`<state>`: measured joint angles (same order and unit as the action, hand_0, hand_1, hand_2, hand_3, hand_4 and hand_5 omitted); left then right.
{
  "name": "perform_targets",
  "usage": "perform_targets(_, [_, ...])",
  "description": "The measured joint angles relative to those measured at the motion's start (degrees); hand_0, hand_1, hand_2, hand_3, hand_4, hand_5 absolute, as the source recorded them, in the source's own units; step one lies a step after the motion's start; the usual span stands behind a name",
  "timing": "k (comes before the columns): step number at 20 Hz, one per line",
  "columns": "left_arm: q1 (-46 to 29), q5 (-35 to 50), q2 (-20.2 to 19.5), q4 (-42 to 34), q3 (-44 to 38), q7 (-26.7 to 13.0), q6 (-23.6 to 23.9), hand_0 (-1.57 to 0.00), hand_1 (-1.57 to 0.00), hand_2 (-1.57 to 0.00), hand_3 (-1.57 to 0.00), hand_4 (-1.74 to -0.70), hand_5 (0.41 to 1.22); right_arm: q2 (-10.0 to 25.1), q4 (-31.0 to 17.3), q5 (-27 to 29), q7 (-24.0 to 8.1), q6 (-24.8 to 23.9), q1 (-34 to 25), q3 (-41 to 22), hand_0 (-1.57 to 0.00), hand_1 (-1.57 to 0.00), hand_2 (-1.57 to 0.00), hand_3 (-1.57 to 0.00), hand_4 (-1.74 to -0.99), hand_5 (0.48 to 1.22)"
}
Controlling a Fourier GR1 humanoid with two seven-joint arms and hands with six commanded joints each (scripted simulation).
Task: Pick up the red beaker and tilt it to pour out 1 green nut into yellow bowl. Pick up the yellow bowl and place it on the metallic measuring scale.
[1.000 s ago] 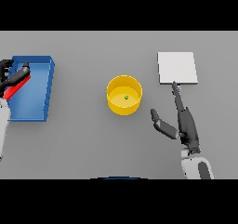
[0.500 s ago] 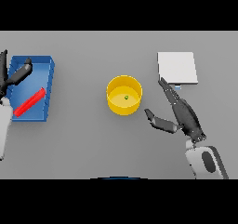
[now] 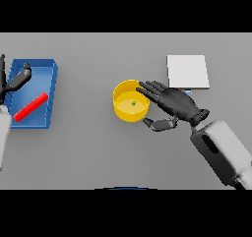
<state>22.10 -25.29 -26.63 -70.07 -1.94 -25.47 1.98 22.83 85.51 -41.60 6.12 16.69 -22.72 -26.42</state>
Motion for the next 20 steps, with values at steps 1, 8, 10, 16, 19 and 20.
perform_targets(1, [-0.58, -0.02, 0.37, -0.24, 0.17, 0.58, 0.29, 0.0, 0.0, 0.0, 0.0, -0.74, 0.701, 1.18, -0.63, -1.27, 1.52, 1.24, -1.59, -1.35, 0.0, 0.0, 0.0, 0.0, -1.227, 0.698])
perform_targets(8, [0.47, -0.15, -0.32, 0.01, -0.02, -0.16, -0.04, 0.0, 0.0, 0.0, 0.0, -0.75, 0.701, 0.19, -9.33, -7.14, 3.96, 6.35, -9.99, -9.07, 0.0, 0.0, 0.0, 0.0, -1.221, 0.722])
perform_targets(10, [0.5, 0.13, -0.27, 0.26, -0.11, -0.4, -0.32, 0.0, 0.0, 0.0, 0.0, -0.74, 0.698, -1.62, -11.37, -7.35, 3.56, 7.37, -11.83, -10.09, 0.0, 0.0, 0.0, 0.0, -1.231, 0.725])
perform_targets(16, [0.59, 0.4, -0.66, 0.34, -0.5, 1.06, -0.13, 0.0, 0.0, 0.0, 0.0, -0.74, 0.697, -4.02, -17.17, -9.31, 3.6, 9.44, -16.58, -13.11, 0.0, 0.0, 0.0, 0.0, -1.258, 0.734])
perform_targets(19, [0.01, 0.52, -0.89, 0.44, -0.71, 1.07, -0.2, 0.0, 0.0, 0.0, 0.0, -0.74, 0.699, -5.03, -20.23, -9.95, 3.49, 10.09, -18.41, -13.98, 0.0, 0.0, 0.0, 0.0, -1.263, 0.739])
perform_targets(20, [0.23, 0.77, -1.12, 0.21, -0.95, 0.87, -0.4, 0.0, 0.0, 0.0, 0.0, -0.74, 0.699, -5.47, -20.72, -9.58, 3.35, 10.78, -18.91, -13.84, 0.0, 0.0, 0.0, 0.0, -1.265, 0.74])
